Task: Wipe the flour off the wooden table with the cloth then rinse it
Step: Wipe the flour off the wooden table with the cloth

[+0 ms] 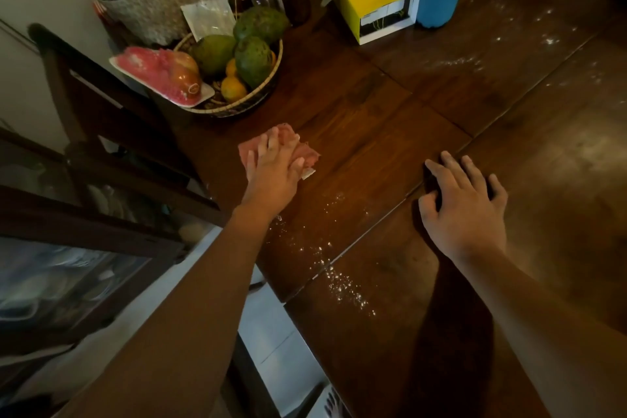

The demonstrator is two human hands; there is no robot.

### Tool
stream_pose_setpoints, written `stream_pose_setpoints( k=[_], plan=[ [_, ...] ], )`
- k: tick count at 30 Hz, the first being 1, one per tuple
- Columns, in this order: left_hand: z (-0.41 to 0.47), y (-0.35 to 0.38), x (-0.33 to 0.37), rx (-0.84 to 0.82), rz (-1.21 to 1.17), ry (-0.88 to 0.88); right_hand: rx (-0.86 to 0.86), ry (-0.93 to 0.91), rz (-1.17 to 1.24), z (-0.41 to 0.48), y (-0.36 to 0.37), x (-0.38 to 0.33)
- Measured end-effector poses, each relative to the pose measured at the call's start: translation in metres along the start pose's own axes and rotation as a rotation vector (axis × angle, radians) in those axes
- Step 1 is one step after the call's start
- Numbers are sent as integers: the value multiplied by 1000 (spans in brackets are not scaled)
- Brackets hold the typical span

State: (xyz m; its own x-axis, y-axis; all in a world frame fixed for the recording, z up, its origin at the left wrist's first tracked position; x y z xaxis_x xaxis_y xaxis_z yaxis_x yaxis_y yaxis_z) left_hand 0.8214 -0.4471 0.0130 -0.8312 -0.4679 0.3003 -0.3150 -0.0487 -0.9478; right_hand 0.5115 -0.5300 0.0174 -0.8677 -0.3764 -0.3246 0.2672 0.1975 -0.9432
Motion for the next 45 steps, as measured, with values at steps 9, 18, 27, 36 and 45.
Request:
stream_pose_setpoints(
  k=[9,18,27,36,45],
  plan=[
    [-54,26,77,-232,51,406,11,6,5,0,0,0],
    [-5,10,72,-203,-71,275,41,11,2,0,2,3],
    [-93,35,115,-204,261,706,63,18,-2,0,2,2],
    [-24,-9,3,-219,299,235,62,3,8,1,2,5],
    [-48,-18,-44,-129,262,-9,50,-9,4,0,2,5]
  ],
)
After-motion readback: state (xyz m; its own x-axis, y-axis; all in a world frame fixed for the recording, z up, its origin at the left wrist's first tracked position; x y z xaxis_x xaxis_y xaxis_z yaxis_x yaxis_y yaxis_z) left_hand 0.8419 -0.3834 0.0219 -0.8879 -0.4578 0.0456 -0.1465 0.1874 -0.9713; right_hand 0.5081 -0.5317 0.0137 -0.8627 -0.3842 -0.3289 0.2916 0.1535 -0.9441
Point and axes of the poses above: each hand's wrist, its own z-axis towards the middle knuckle, its own y-axis out of the palm, x = y × z, the point moved 5 cm from there along z, towards the middle knuckle, and after that the axes turned 1 degree about -y, right-handed, at the moved point
